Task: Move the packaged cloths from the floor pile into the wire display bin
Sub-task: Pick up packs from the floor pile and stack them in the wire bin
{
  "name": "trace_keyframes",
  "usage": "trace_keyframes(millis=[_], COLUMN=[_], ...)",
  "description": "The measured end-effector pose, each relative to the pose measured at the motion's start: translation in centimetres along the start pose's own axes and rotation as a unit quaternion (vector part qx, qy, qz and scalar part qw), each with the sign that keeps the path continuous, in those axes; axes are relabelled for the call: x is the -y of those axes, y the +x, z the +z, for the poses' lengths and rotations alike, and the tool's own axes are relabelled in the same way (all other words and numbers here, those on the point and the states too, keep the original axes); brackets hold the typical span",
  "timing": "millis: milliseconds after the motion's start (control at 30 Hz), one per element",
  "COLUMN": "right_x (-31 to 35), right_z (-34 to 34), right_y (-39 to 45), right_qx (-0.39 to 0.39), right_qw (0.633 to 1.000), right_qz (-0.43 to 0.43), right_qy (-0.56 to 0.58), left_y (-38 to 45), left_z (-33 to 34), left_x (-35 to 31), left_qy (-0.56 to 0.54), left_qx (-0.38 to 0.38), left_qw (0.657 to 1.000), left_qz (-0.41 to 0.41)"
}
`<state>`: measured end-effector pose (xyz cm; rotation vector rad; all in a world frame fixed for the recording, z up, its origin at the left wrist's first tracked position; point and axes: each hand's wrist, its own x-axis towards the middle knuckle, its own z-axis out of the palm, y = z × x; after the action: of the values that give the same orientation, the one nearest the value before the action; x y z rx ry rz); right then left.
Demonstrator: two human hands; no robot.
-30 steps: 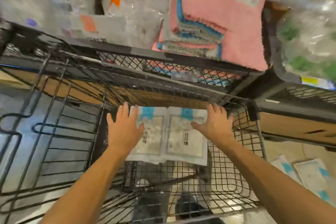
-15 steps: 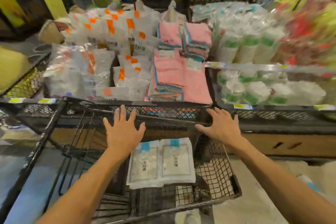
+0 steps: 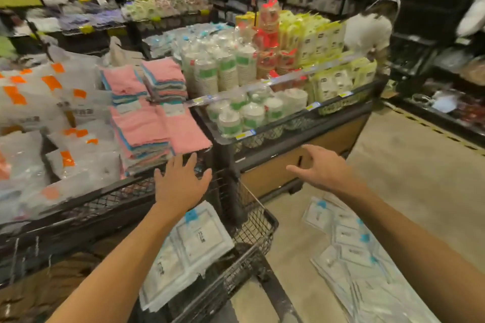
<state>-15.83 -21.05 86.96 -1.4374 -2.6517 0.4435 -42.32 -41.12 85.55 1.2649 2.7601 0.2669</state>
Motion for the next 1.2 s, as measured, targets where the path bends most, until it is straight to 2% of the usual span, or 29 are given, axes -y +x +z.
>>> trace_keyframes(millis=[267, 700, 967, 1200], right_x=[-14.0, -36.3, -43.8, -47.4], right_z=[-3.4, -5.8, -3.7, -0.1], right_y=[-6.8, -13.4, -17.1, -19.8], right_qx=[-0.048, -0.037, -0.038, -0.029], right_qw=[0.992, 0.959, 0.920, 0.860], right_qz=[0.111, 0.273, 0.373, 0.490], right_qy=[0.022, 0.075, 0.115, 0.139], left_y=[-0.5, -1.0, -0.5, 2.5], left_z=[3.4, 12.8, 18.0, 24.5], left_x=[-14.0, -35.7, -44.3, -51.1], left_qy=[0.018, 0.052, 0.072, 0.114], left_qx=[0.052, 0.114, 0.151, 0.206], left_qw=[0.992, 0.965, 0.939, 0.893], left_qz=[0.111, 0.229, 0.301, 0.384])
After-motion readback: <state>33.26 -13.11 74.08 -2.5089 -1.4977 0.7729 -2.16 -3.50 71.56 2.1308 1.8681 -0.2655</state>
